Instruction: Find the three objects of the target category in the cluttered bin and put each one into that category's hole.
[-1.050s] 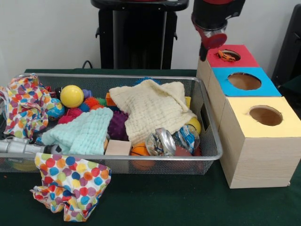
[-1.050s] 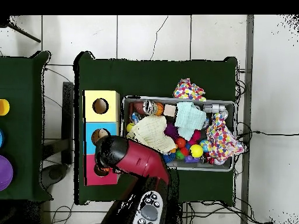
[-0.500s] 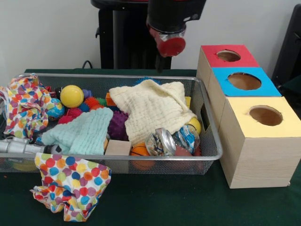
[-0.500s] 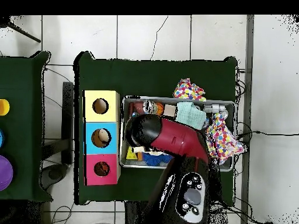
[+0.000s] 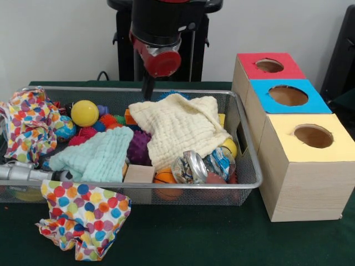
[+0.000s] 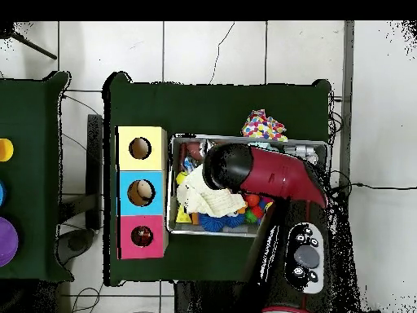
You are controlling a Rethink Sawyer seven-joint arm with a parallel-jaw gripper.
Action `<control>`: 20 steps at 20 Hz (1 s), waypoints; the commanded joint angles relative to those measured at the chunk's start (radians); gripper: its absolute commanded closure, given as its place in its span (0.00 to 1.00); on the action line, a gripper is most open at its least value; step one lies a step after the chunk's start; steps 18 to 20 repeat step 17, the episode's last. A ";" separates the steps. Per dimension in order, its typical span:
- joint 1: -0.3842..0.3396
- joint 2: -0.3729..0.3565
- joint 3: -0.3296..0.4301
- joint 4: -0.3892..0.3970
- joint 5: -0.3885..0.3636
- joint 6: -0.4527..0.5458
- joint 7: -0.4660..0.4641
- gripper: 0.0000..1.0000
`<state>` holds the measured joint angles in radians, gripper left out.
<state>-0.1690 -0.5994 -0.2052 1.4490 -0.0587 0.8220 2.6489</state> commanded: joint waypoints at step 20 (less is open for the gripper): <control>-0.165 0.076 0.282 -0.124 -0.326 -0.122 -0.324 1.00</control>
